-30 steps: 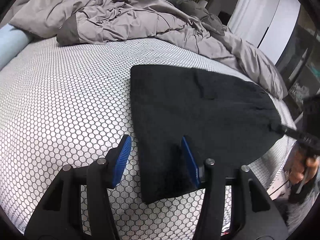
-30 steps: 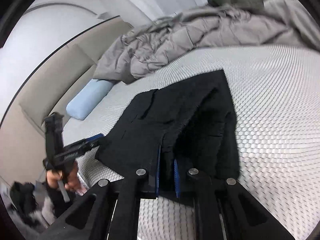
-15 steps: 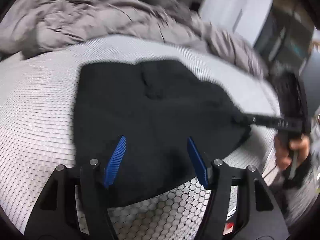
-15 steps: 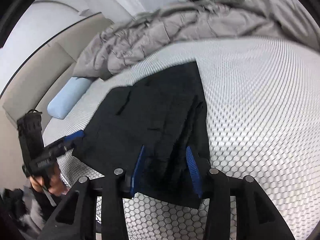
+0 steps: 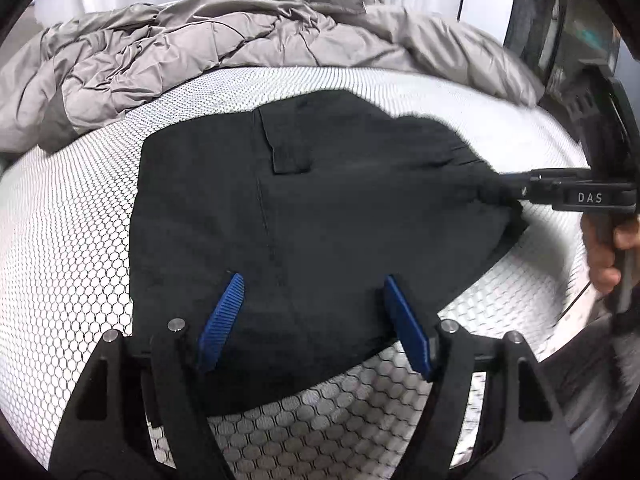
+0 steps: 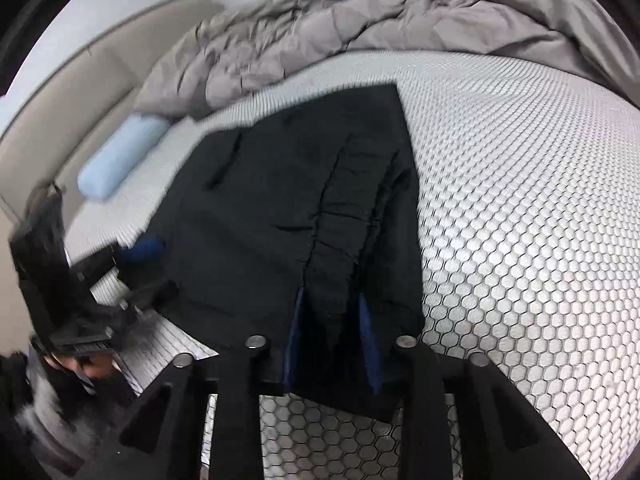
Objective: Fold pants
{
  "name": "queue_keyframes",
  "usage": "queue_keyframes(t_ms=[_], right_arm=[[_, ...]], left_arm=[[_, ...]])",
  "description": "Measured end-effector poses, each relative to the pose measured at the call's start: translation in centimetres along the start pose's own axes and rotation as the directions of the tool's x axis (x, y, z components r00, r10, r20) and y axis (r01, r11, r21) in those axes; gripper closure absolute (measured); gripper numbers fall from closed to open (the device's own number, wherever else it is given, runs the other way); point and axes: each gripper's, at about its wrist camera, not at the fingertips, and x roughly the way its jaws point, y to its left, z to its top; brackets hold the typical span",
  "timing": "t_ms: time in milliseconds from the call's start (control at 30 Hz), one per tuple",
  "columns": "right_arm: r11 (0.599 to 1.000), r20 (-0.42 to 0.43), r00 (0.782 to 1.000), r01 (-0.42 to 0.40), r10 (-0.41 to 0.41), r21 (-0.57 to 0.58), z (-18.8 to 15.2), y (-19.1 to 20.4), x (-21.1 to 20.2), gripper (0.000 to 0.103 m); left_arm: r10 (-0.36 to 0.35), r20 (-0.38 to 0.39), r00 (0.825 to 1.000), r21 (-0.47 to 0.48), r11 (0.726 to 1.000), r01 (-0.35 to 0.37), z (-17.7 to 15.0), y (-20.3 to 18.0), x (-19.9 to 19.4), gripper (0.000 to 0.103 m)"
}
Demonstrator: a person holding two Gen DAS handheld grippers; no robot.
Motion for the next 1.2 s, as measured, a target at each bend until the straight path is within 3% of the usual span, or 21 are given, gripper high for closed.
queue_keyframes(t_ms=[100, 167, 267, 333, 433, 500, 600, 733, 833, 967, 1000, 1067, 1200], right_arm=[[0.994, 0.172, 0.981, 0.096, -0.085, -0.056, 0.4, 1.7, -3.4, 0.071], [0.993, 0.214, 0.976, 0.056, -0.032, -0.104, 0.8, 3.2, -4.4, 0.071], [0.986, 0.151, 0.988, -0.006, 0.032, -0.167, 1.3, 5.9, -1.8, 0.071], [0.979, 0.057, 0.998, -0.018, 0.03, -0.204, 1.8, 7.7, 2.3, 0.071], [0.959, -0.02, 0.999, 0.03, -0.038, -0.283, 2.1, 8.9, 6.9, 0.071], [0.951, -0.019, 0.997, 0.062, -0.071, -0.303, 2.2, 8.7, 7.3, 0.072], [0.934, 0.025, 0.983, 0.178, -0.18, -0.308, 1.7, 7.0, 5.0, 0.074], [0.934, 0.049, 0.986, 0.165, -0.158, -0.316, 1.4, 6.4, 3.3, 0.07], [0.959, 0.107, 0.991, 0.107, -0.081, -0.263, 2.4, 7.2, 2.5, 0.062], [0.96, 0.103, 0.991, 0.105, -0.08, -0.258, 4.6, 8.8, 5.4, 0.061], [0.957, 0.082, 0.992, 0.116, -0.098, -0.266, 4.7, 8.9, 6.3, 0.061], [0.926, 0.04, 0.974, 0.224, -0.223, -0.303, 4.4, 8.8, 8.7, 0.061], [0.869, 0.1, 0.933, 0.36, -0.347, -0.339, 3.6, 7.5, 7.2, 0.064]], left_arm=[[-0.073, 0.043, 0.996, -0.022, 0.997, 0.074, 0.6, 0.4, -1.6, 0.033], [-0.087, 0.043, 0.995, -0.009, 0.996, 0.088, 1.0, 0.1, -1.4, 0.033], [-0.106, -0.019, 0.994, 0.024, 0.994, 0.107, 1.3, -0.5, 0.7, 0.033], [-0.065, -0.027, 0.998, 0.087, 0.994, 0.067, 1.3, -0.9, 1.9, 0.033], [-0.084, -0.043, 0.996, 0.105, 0.99, 0.088, 0.9, -0.2, 1.7, 0.033], [-0.063, -0.046, 0.997, 0.086, 0.994, 0.066, 0.3, 1.1, 1.2, 0.033], [-0.065, -0.035, 0.997, 0.053, 0.996, 0.067, -0.6, 2.7, 0.3, 0.033], [-0.035, -0.029, 0.999, 0.056, 0.998, 0.036, -0.3, 2.7, -0.6, 0.033], [-0.035, 0.02, 0.999, 0.016, 0.999, 0.035, 1.6, 3.1, -0.7, 0.033], [0.003, -0.046, 0.999, -0.024, 1.0, -0.004, 3.8, 4.2, 3.1, 0.033], [-0.005, -0.066, 0.998, -0.025, 1.0, 0.003, 3.9, 4.6, 3.7, 0.033], [-0.033, -0.066, 0.997, -0.028, 0.999, 0.032, 4.0, 5.2, 3.7, 0.033], [-0.032, -0.064, 0.997, -0.048, 0.998, 0.029, 3.1, 6.7, 3.1, 0.033]])
